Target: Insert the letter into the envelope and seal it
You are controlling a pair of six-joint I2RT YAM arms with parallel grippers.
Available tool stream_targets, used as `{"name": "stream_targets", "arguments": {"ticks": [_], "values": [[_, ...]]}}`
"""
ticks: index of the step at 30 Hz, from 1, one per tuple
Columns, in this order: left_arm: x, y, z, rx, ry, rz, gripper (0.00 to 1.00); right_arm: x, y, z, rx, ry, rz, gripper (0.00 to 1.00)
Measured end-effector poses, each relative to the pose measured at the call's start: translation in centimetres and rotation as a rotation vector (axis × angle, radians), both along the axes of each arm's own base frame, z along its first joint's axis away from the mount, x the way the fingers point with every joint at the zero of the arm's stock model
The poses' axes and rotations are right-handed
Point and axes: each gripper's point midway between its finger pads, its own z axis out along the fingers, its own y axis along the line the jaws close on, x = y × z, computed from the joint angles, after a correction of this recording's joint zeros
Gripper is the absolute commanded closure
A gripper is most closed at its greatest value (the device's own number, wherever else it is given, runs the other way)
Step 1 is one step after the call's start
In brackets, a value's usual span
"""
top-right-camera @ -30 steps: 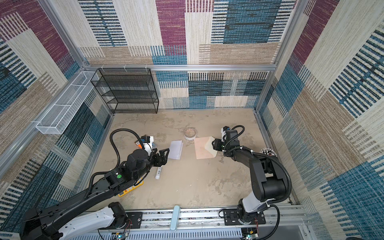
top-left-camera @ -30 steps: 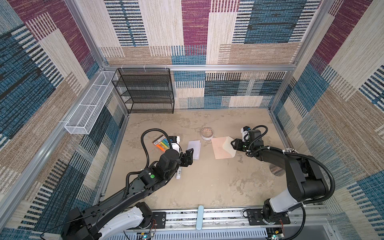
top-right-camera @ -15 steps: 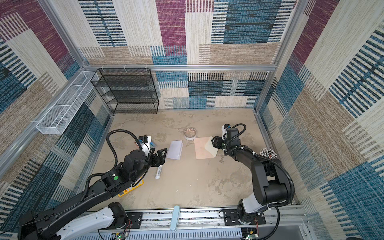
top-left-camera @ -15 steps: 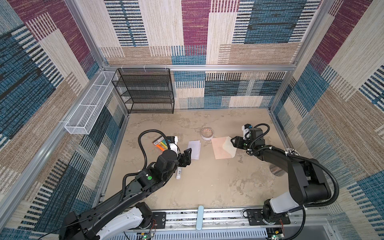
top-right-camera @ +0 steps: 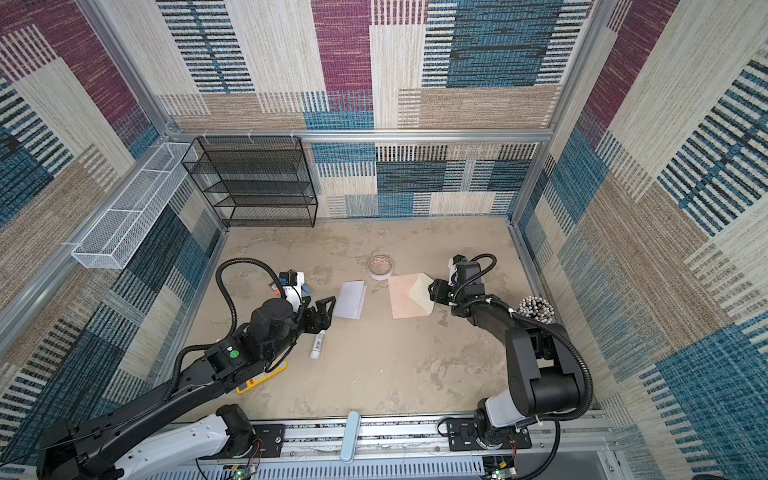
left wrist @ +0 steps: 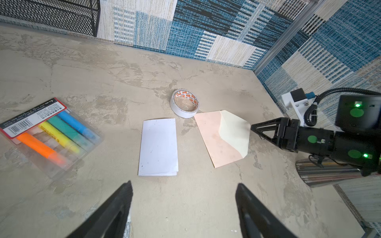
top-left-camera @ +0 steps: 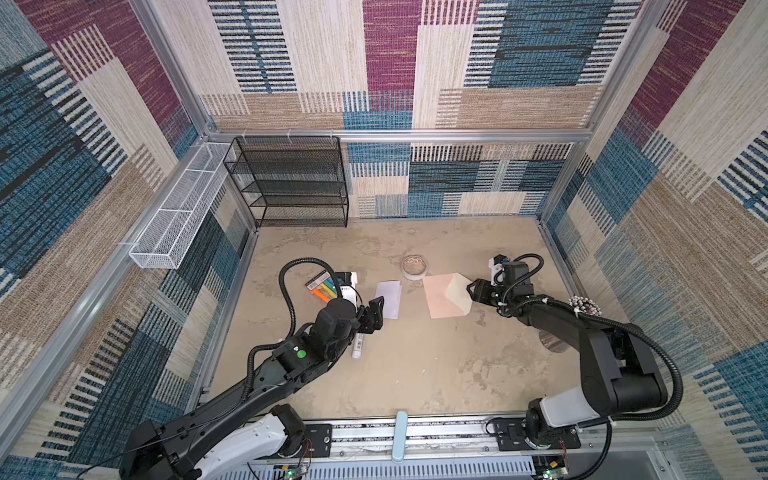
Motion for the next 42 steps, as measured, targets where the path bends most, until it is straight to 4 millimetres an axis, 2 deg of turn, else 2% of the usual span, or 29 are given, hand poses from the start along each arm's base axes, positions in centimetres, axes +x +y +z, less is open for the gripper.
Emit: {"name": "stream_targets", "arguments": {"ticks": [7, 11, 16, 22, 28, 33, 38, 42], "values": [[-0.4, 0.4, -0.3, -0.004, 0.001, 0.001, 0.19, -0.4, 0.7, -2.3, 0.031, 0.055, 0.03, 0.49], [-0.5, 0.5, -0.2, -0.008, -0.001, -0.002, 0.19, -0.4, 0.9, -3.1, 0.038, 0.073, 0.038, 0.63], [-0.6, 0.6, -0.2, -0.006, 0.001, 0.0, 0.19, -0.2, 1.4, -2.8, 0.06, 0.06, 0.058, 0.86], [-0.5, 0.5, -0.1, -0.001, 0.005, 0.0, 0.19, -0.2, 2.0, -1.4, 0.087, 0.025, 0.082, 0.99], [-0.6, 0.6, 0.5, -0.006, -0.003, 0.0, 0.19, -2.0, 2.8, 1.8, 0.111, -0.035, 0.104, 1.0], [-0.7, 0.9, 0.8, -0.008, -0.008, 0.002, 0.19, -4.9, 4.8, 3.9, 0.146, -0.056, 0.134, 1.0], [-1.1, 1.3, 1.2, -0.014, -0.015, 0.004, 0.19, -8.0, 7.0, 5.0, 0.195, -0.043, 0.162, 1.0], [-1.3, 1.6, 1.4, -0.006, -0.015, 0.006, 0.19, -10.2, 8.0, 5.2, 0.242, -0.017, 0.151, 1.0]]}}
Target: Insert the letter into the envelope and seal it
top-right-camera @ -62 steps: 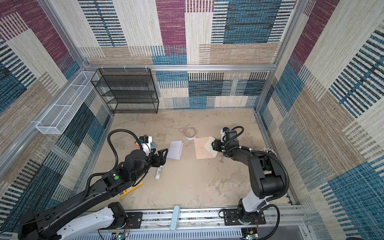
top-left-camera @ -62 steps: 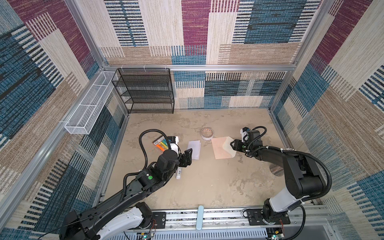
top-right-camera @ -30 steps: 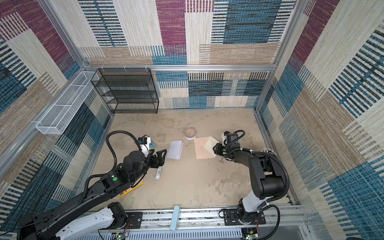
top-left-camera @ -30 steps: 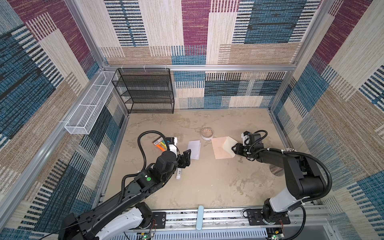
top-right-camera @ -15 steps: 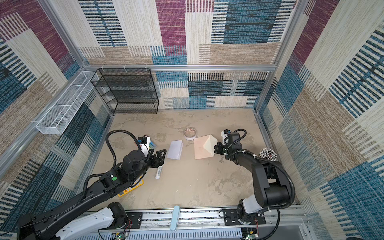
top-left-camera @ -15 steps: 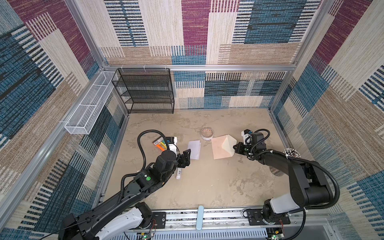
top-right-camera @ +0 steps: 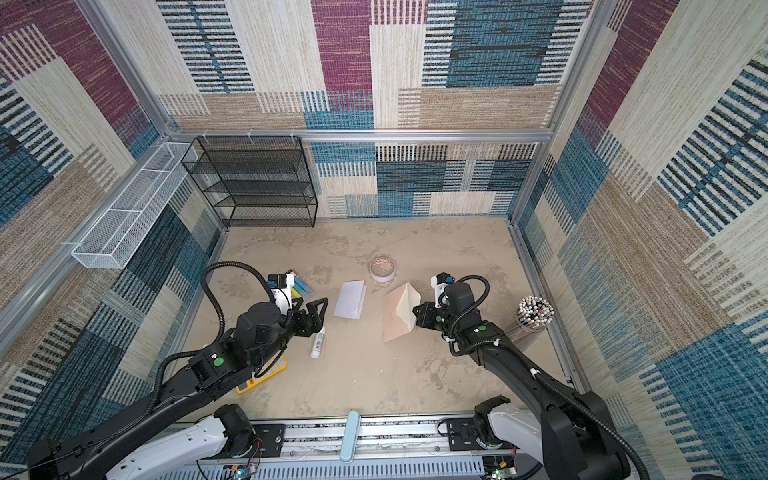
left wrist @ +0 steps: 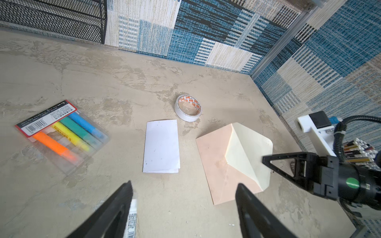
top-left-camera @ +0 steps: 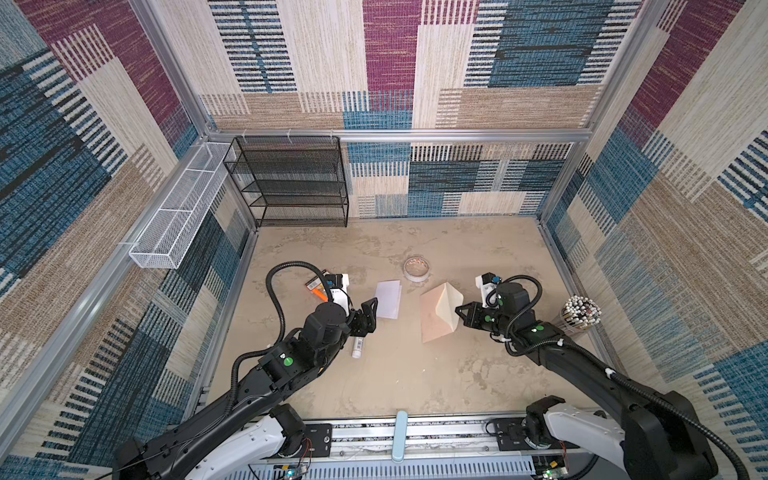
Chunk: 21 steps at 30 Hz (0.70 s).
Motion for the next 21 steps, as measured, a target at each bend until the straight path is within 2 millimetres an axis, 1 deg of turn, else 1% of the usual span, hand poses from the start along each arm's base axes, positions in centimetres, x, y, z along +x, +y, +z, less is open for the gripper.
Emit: {"name": "stream_targets", "arguments": {"ticks": [7, 10, 15, 18, 21], "values": [[0.2, 0.0, 0.7, 0.005, -0.014, 0.001, 0.19, -2.6, 1.2, -0.7, 0.053, 0.07, -0.018, 1.0], [0.3, -0.1, 0.7, 0.009, -0.013, 0.0, 0.19, -3.5, 2.0, -1.4, 0.052, 0.104, -0.013, 1.0], [0.4, 0.0, 0.7, 0.011, -0.012, 0.005, 0.19, -5.3, 3.0, -3.5, 0.035, 0.175, 0.002, 1.0], [0.4, 0.0, 0.7, 0.01, -0.012, 0.005, 0.19, -5.9, 3.5, -4.1, 0.023, 0.192, 0.003, 1.0], [0.5, 0.1, 0.7, 0.01, -0.013, 0.007, 0.19, -6.1, 3.7, -4.5, 0.017, 0.199, -0.011, 1.0]]}}
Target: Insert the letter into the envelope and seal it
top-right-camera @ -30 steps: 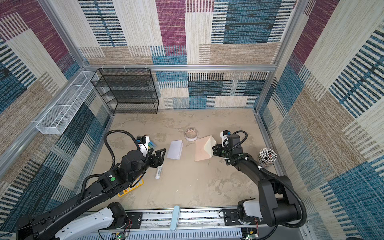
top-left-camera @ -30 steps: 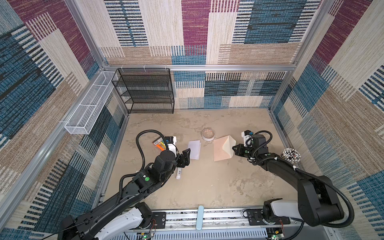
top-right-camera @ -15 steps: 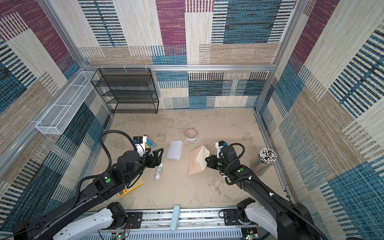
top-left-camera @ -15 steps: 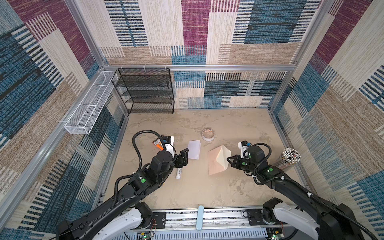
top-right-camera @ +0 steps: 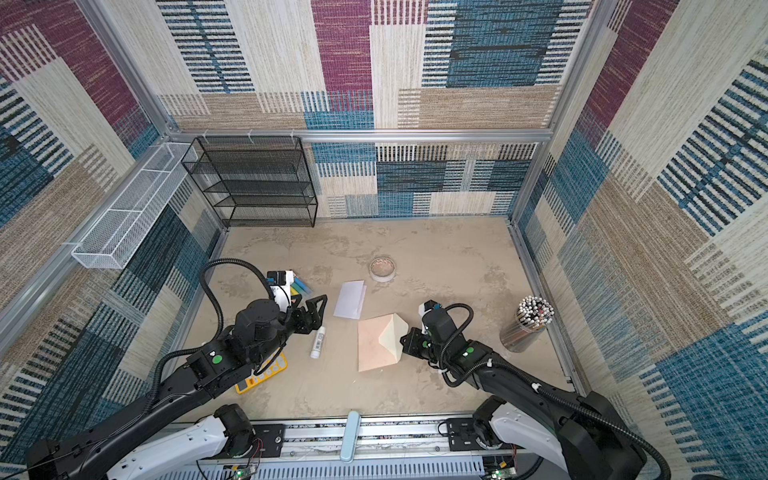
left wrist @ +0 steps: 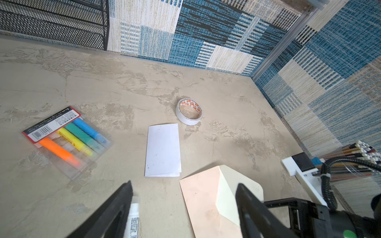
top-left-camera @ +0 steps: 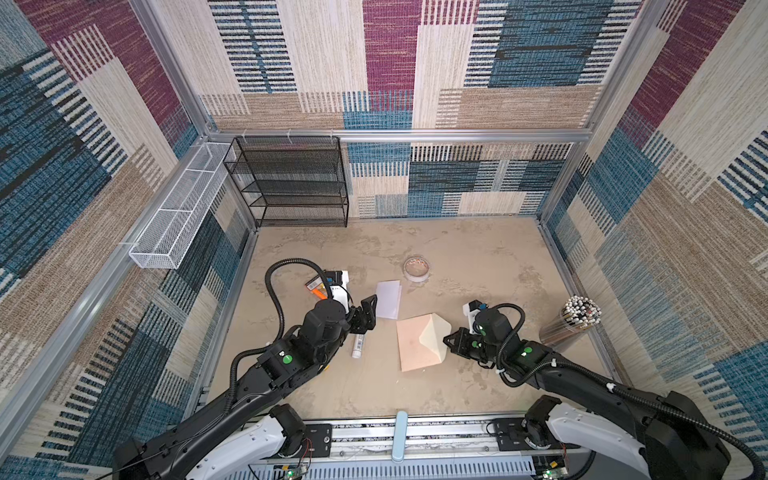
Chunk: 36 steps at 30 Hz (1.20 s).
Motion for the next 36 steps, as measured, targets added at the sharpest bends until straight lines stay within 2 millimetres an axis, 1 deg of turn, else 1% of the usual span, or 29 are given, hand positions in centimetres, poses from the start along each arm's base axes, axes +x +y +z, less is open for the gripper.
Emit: {"name": "stream_targets", "arguments": {"ticks": [4, 8, 11, 13, 16, 18, 20, 23, 25, 29, 33, 36], "values": [[0.1, 0.1, 0.1, 0.002, -0.003, 0.006, 0.19, -0.6, 0.6, -0.5, -0.015, 0.005, 0.008, 0.98], [0.1, 0.2, 0.2, 0.005, -0.009, 0.013, 0.19, -0.9, 0.6, -1.1, -0.032, 0.017, -0.005, 0.91], [0.2, 0.3, 0.3, 0.006, -0.01, 0.015, 0.19, -1.1, 0.7, -1.3, -0.04, 0.017, -0.007, 0.79], [0.1, 0.3, 0.3, 0.006, -0.01, 0.016, 0.19, -1.1, 0.7, -1.3, -0.045, 0.013, -0.011, 0.72], [0.1, 0.4, 0.2, 0.013, -0.007, 0.017, 0.19, -1.1, 0.7, -1.3, -0.047, 0.014, -0.022, 0.59], [0.0, 0.5, 0.0, 0.02, -0.003, 0.017, 0.19, -1.0, 0.6, -1.5, -0.056, 0.013, -0.026, 0.54], [0.0, 0.6, -0.1, 0.027, 0.0, 0.017, 0.19, -1.1, 0.6, -1.4, -0.062, 0.015, -0.029, 0.51], [-0.1, 0.7, -0.2, 0.031, 0.003, 0.016, 0.19, -0.8, 0.5, -0.7, -0.07, 0.001, -0.042, 0.47], [-0.2, 0.8, -0.1, 0.029, 0.002, 0.017, 0.19, -0.4, 0.2, 0.2, -0.079, -0.019, -0.063, 0.45], [-0.3, 1.0, 0.2, 0.022, -0.006, 0.018, 0.19, 0.2, -0.8, 1.6, -0.111, -0.059, -0.105, 0.4], [-0.4, 1.1, -0.3, 0.033, 0.006, 0.019, 0.19, 0.7, -1.8, 2.4, -0.161, -0.081, -0.139, 0.37], [-0.4, 1.1, -0.4, 0.036, 0.009, 0.02, 0.19, 1.6, -1.9, 4.2, -0.189, -0.117, -0.157, 0.33]]}}
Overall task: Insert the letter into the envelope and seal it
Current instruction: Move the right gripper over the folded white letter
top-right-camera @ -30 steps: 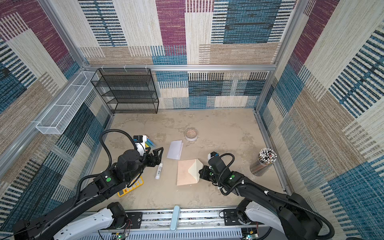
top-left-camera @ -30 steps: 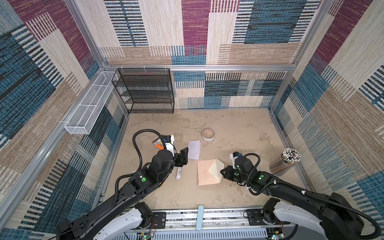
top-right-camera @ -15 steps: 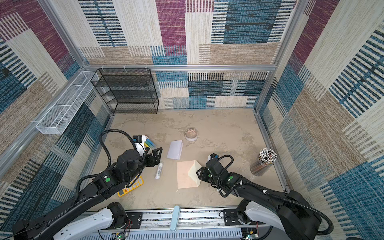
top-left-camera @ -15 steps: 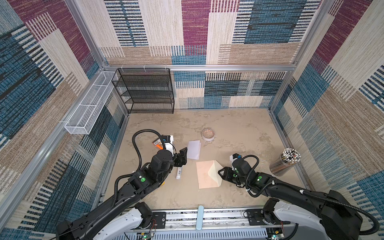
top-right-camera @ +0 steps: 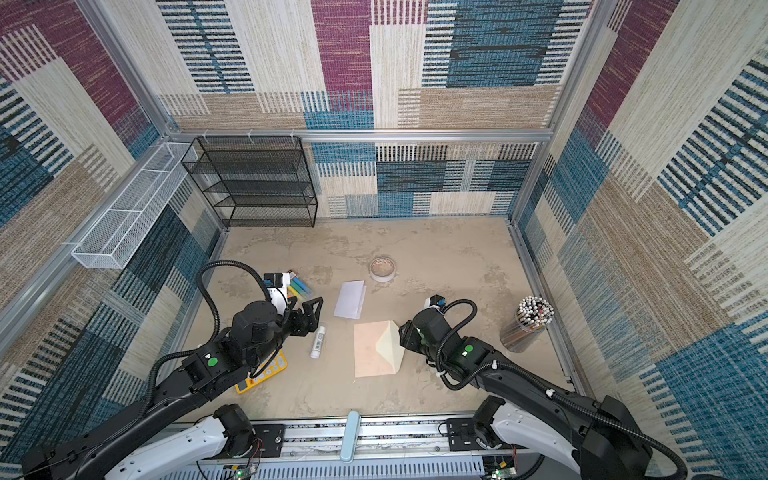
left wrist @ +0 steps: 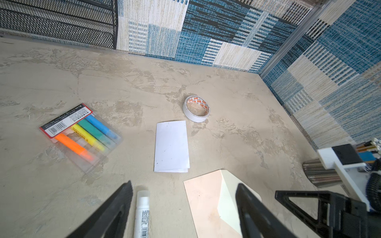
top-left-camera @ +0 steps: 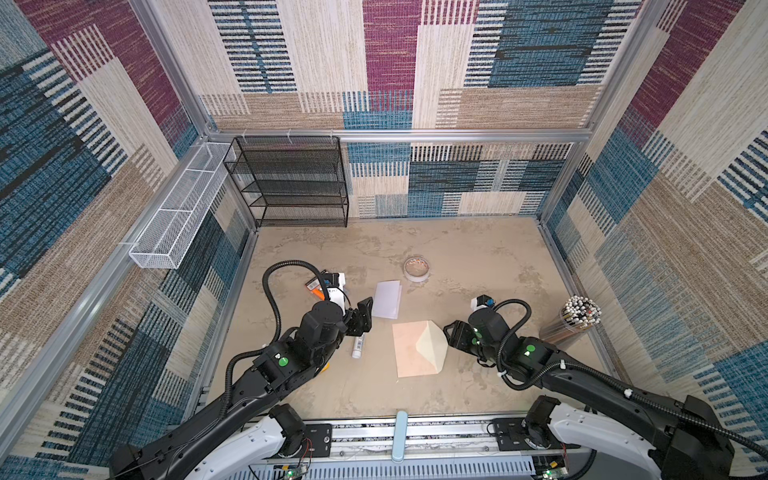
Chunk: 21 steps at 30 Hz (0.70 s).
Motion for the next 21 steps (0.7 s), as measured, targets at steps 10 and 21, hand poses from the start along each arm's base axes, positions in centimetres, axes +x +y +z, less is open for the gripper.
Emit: {"name": "stream_targets", "arguments": {"ticks": [10, 21], "values": [[0.1, 0.3, 0.3, 0.008, 0.007, 0.012, 0.18, 4.6, 1.9, 7.6, -0.079, -0.166, 0.008, 0.27], [1.5, 1.5, -3.3, 0.06, 0.088, 0.06, 0.18, 8.7, 8.4, 7.3, -0.082, -0.187, 0.159, 0.31]]}}
